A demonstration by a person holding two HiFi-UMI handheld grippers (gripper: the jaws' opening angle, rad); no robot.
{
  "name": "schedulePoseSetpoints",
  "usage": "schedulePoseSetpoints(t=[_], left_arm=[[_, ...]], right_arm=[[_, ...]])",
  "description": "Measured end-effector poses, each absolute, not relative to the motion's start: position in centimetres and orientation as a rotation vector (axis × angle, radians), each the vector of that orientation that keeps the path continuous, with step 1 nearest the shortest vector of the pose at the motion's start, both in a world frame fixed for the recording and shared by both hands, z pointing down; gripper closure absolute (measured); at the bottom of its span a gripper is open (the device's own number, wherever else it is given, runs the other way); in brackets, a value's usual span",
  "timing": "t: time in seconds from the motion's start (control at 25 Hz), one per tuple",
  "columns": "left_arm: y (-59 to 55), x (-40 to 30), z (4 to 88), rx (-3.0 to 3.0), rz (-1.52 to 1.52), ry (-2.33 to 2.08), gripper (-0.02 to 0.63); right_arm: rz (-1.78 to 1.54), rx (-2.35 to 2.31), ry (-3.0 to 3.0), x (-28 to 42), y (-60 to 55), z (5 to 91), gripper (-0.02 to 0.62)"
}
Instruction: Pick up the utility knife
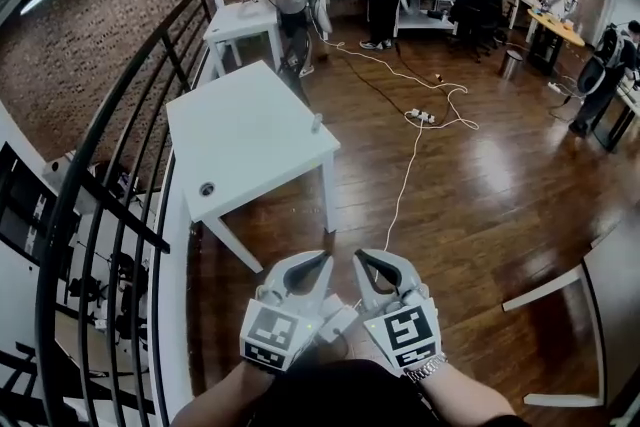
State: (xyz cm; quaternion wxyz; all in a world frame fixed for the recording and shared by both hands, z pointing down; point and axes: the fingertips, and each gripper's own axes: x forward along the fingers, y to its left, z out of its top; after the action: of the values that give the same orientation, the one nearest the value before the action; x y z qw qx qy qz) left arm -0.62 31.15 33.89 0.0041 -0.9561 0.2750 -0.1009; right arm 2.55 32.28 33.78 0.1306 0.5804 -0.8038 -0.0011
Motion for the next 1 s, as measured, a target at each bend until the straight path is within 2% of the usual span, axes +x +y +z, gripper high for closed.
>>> schedulePoseSetpoints(t=[1.0], left_arm=[[7.9, -6.2, 36.4, -3.136, -0.310, 0.737, 0.589]], right_arm=[[0.042, 1.695, -2.181, -3.2, 9.1, 35.2, 0.603]])
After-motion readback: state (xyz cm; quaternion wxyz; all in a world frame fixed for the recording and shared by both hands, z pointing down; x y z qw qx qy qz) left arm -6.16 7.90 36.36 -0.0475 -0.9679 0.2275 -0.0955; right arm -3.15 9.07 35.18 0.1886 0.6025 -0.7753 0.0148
